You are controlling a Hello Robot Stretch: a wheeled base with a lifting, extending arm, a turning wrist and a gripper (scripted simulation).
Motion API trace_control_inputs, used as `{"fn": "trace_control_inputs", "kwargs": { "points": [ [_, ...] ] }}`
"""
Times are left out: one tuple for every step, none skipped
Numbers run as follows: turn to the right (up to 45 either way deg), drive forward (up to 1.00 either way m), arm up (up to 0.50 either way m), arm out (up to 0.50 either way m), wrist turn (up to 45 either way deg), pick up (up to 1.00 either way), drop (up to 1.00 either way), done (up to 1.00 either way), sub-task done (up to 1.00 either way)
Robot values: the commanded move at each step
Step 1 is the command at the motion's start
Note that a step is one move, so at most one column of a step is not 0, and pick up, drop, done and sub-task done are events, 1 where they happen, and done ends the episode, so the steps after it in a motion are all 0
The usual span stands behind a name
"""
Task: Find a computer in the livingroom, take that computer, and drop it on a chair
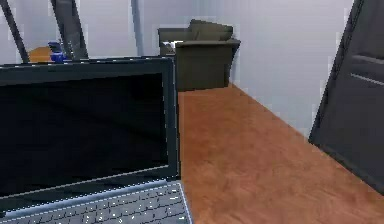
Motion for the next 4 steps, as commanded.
{"fn": "trace_control_inputs", "kwargs": {
  "points": [
    [-15.0,0.00,0.00,0.00,0.0,0.00,0.00,0.00,0.00],
    [0.0,0.15,0.00,0.00,0.0,0.00,0.00,0.00,0.00],
    [-45.0,0.00,0.00,0.00,0.0,0.00,0.00,0.00,0.00],
    [-39.0,0.00,0.00,0.00,0.0,0.00,0.00,0.00,0.00]
  ]
}}
